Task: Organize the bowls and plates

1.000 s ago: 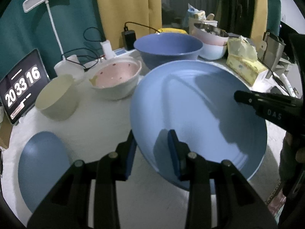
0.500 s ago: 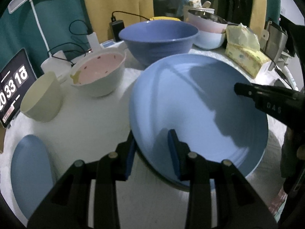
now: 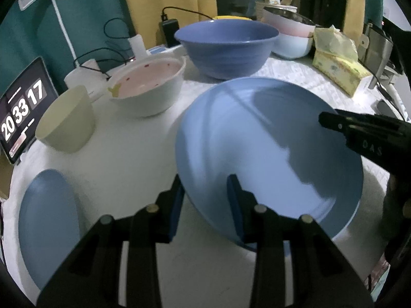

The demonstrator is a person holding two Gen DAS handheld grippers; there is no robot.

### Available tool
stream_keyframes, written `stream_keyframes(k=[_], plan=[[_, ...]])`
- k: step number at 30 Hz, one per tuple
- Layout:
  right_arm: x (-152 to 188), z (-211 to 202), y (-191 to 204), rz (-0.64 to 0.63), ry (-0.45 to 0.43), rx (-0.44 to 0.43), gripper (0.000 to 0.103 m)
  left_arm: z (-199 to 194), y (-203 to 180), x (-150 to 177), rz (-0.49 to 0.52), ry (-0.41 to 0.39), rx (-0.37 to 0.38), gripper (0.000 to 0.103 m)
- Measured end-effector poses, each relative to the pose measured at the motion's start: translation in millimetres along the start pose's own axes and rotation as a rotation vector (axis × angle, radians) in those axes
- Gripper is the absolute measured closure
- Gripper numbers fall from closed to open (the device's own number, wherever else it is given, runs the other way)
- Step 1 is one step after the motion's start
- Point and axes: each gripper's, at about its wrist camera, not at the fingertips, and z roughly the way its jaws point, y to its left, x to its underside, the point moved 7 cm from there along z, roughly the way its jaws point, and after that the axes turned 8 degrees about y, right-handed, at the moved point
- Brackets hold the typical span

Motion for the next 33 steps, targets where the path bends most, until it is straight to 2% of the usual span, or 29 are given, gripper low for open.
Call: stream_keyframes(k=[8,12,14,15,19,33], plan=[[5.8,-1.4,18.8,-0.024,0.013,-0.013,0.076,-2.2,17.0,9.0,-0.027,0.010,-0.007,0.067],[6.7,-2.6,22.9,-0.016,0.020,-0.005,0.076,-3.9,21.4,13.6,-0.035,0.014,0.016,0.066],[6.8,-4.3,22.6,0.001,0.023,-0.003,0.073,-7.6,24.8,15.2,-0.044,0.004,0.021,0.057],[6.6,-6.4,22.5,0.003,0.020,0.007,0.073,-9.9,26.8,15.6,-0.052,-0.003,0.026,0.056],[5.5,-18.9,27.4,-0.002,-0.005,0.036,0.067,-19.8,36.7,16.8,-0.080,-0.032,0.034,0.056],[6.6,-55.3,69.3,-0.057,-0.053,0.045,0.066,-59.0,72.2,30.4,-0.126,-0.130,0.049,0.056]])
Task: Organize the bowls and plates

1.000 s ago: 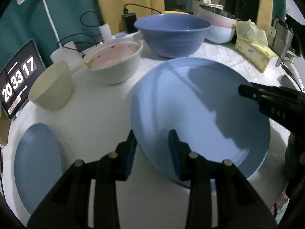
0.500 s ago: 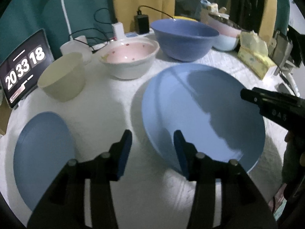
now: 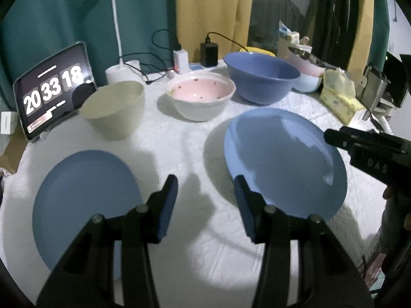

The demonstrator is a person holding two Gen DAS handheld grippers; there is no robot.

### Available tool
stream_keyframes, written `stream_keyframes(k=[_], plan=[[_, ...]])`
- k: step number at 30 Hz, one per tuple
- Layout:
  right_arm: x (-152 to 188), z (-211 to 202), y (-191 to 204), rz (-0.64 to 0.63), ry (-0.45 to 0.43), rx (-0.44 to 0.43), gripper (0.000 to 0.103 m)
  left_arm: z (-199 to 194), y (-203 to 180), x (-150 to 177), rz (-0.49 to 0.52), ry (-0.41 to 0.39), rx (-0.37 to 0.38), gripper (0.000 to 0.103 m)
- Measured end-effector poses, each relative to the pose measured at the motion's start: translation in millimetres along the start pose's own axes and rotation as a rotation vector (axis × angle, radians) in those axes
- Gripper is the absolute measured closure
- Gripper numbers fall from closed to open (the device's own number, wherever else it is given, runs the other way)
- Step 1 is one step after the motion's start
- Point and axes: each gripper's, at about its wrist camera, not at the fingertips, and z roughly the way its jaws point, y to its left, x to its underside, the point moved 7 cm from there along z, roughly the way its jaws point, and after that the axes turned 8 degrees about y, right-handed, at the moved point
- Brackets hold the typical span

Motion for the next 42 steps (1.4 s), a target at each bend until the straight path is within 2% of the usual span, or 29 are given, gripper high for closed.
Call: stream_keyframes(k=[17,31,42], plan=[[2.4,-16.5,62.4,-0.091,-0.013,-0.012,0.066,-30.6,52.8,17.4,-0.075,-0.065,-0.017,0.056],[5.8,-18.6,100.7,-0.146,-0.009,-0.017,0.066,-39.9,88.7,31.5,-0.125,-0.085,-0.036,0.056],[5.7,-9.9,135.9,-0.194,0.009,-0.041,0.066,-41.3,128.7,42.9,-0.183,-0.088,-0.081,0.056]])
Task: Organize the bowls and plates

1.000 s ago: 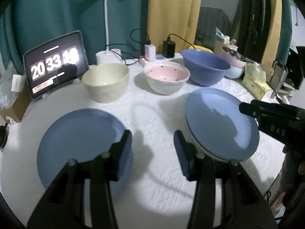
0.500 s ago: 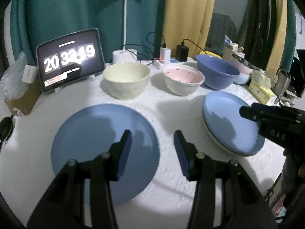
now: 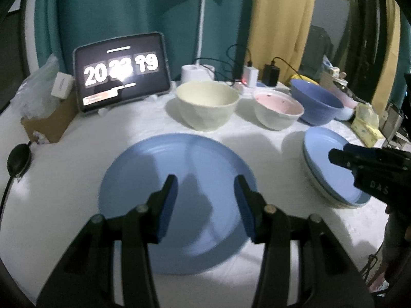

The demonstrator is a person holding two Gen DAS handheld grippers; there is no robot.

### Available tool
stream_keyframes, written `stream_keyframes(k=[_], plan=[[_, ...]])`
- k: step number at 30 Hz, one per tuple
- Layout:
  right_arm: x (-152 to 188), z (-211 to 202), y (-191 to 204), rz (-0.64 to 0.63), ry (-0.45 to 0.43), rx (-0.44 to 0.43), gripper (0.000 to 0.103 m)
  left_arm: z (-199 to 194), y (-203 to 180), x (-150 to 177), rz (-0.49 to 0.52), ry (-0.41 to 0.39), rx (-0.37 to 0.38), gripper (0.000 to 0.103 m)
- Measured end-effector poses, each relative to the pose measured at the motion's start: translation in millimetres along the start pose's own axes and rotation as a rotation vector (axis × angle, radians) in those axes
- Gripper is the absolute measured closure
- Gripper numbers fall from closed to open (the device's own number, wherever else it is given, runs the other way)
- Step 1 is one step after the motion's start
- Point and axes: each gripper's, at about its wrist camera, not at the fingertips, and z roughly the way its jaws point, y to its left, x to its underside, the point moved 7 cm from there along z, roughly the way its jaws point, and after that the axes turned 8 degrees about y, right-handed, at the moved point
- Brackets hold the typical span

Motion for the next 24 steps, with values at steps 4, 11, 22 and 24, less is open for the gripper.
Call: stream_keyframes(k=[4,11,22,24], plan=[[-2.5,5.7,11.6,-0.013,0.010,-0.011,0.066,1.4,15.9,1.5,-0.018,0.000,-0.019,0.056],[-8.7,14.4,33.1,-0.042,0.022,-0.023,0.066,2.6,43.5,1.6,-0.051,-0.005,-0.053,0.056],[-14.7,31.5,63.7,-0.082,0.044,-0.056,0.066,5.7,86.1,2.9,-0.110,-0.011,-0.127,0.055],[-16.1,35.5,69.0,-0.089,0.049,-0.061,0.066,6.9,94.1,4.1,-0.123,-0.009,-0.140,0.055]])
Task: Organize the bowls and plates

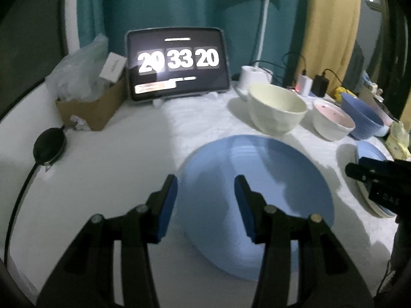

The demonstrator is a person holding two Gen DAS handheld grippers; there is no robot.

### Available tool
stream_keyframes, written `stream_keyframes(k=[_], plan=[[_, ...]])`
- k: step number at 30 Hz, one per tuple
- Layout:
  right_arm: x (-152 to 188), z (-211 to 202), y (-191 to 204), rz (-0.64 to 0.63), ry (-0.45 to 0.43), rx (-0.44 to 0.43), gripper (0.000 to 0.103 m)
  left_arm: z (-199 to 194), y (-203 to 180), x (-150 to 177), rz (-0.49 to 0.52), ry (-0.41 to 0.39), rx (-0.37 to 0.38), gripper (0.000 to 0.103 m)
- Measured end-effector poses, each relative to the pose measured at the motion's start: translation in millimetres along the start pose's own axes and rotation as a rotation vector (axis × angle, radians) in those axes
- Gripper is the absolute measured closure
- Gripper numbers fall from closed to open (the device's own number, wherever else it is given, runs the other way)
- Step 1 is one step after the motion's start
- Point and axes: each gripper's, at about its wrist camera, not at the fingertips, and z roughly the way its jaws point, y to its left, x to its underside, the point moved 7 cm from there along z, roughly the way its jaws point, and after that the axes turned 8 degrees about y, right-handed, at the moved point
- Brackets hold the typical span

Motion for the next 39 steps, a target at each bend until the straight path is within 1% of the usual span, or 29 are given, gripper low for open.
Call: stream_keyframes(k=[1,2,4,9,17,24,27,28,29,30,33,35,36,38,39], plan=[[-0.7,1.7,2.1,-0.003,0.002,-0.003,0.066,2.0,4.3,0.0,-0.007,0.003,-0.006,0.053],[-1.4,3.6,4.4,-0.006,0.004,-0.006,0.066,2.3,6.1,0.1,-0.010,0.005,-0.009,0.047],[-2.6,7.6,9.0,-0.011,0.008,-0.013,0.066,4.9,12.0,1.0,-0.025,0.011,-0.009,0.041],[-3.0,17.9,18.4,-0.022,0.024,-0.031,0.066,16.3,21.2,6.2,-0.040,0.047,-0.009,0.040],[-1.8,36.9,31.1,-0.032,0.060,-0.057,0.066,34.8,21.3,16.5,-0.038,0.118,-0.001,0.040],[0.3,49.0,35.9,-0.031,0.084,-0.084,0.066,43.7,17.0,21.4,-0.016,0.141,0.000,0.041],[1.7,54.0,37.1,-0.033,0.094,-0.090,0.066,44.4,15.0,22.3,-0.006,0.138,-0.001,0.041],[2.2,55.1,37.6,-0.032,0.097,-0.094,0.066,45.1,14.3,21.9,-0.003,0.139,-0.001,0.042],[2.6,56.0,38.2,-0.032,0.098,-0.099,0.066,45.8,13.7,22.2,0.000,0.141,0.000,0.049],[2.8,56.9,38.7,-0.032,0.099,-0.104,0.067,46.9,13.4,23.1,0.001,0.148,0.002,0.052],[3.0,56.5,41.1,-0.041,0.092,-0.118,0.073,48.0,12.4,24.0,0.004,0.153,0.008,0.061],[2.9,55.5,43.5,-0.054,0.087,-0.118,0.080,46.9,10.6,24.6,0.012,0.150,0.011,0.064],[3.1,54.5,44.8,-0.062,0.083,-0.117,0.081,46.3,9.1,24.7,0.018,0.147,0.013,0.064],[3.5,53.8,45.1,-0.066,0.080,-0.112,0.081,45.3,5.9,25.1,0.028,0.147,0.020,0.071],[3.6,53.5,45.2,-0.066,0.080,-0.114,0.081,45.2,4.3,25.5,0.030,0.150,0.025,0.071]])
